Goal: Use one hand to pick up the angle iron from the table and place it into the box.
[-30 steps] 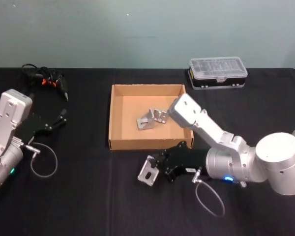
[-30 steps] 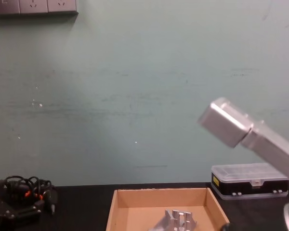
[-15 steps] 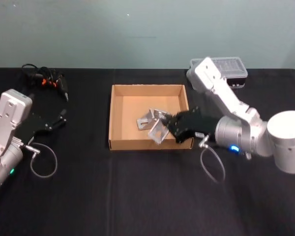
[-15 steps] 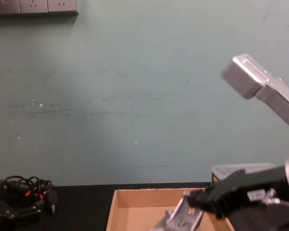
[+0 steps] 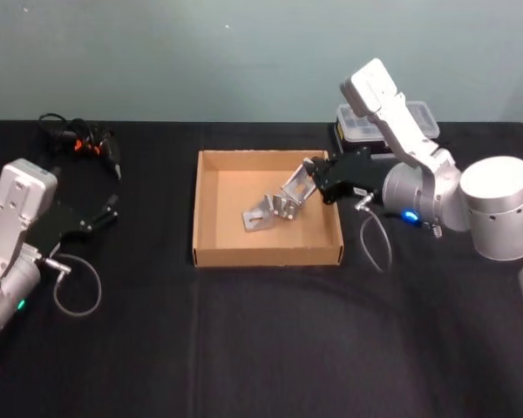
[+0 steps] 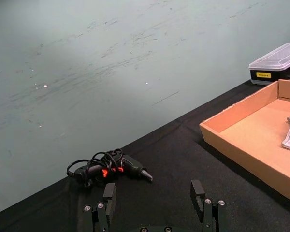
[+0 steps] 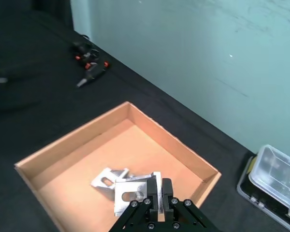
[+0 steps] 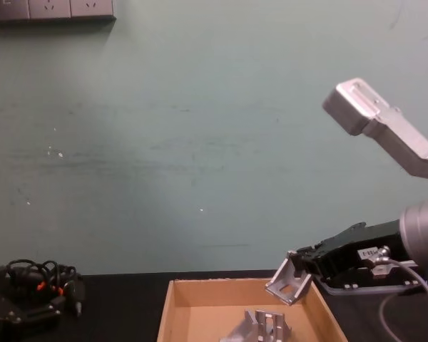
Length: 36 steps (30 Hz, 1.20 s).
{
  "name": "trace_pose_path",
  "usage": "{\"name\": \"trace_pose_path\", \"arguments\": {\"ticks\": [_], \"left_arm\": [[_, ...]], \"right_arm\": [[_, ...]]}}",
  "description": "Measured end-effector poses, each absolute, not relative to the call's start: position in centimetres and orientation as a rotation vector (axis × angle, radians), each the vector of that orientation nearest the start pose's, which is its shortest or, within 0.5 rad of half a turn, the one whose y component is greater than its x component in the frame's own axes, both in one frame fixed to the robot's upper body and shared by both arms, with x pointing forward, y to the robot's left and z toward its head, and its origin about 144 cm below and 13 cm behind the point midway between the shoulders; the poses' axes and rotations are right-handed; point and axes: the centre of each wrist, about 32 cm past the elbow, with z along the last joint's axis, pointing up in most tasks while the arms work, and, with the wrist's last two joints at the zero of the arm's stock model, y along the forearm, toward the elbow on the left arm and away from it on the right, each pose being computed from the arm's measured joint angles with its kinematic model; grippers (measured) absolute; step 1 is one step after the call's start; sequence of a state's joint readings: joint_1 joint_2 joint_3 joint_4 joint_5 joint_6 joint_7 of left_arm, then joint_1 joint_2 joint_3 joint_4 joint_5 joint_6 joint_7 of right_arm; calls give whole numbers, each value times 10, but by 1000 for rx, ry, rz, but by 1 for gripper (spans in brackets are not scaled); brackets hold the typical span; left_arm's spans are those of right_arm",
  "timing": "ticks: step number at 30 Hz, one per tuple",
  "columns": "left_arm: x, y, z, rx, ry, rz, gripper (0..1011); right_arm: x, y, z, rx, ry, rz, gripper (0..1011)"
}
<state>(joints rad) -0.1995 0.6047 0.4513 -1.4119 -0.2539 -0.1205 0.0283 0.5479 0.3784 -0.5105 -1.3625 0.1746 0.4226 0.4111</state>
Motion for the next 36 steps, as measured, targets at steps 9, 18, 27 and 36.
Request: {"name": "trace_pose_path", "arguments": {"ticks": [9, 18, 27, 36], "left_arm": [[489, 310, 1140, 305, -285, 1248, 1012], [489, 310, 1140, 304, -285, 1248, 1011], [489, 310, 1140, 304, -285, 1248, 1011], [489, 310, 1140, 305, -285, 1248, 1011]], "right_arm": [[593, -215, 1235, -495, -37, -912, 71], [607, -209, 1231, -476, -26, -936, 71], [616, -201, 1227, -506, -16, -957, 71], [625, -198, 1222, -556, 1, -976, 70]]}}
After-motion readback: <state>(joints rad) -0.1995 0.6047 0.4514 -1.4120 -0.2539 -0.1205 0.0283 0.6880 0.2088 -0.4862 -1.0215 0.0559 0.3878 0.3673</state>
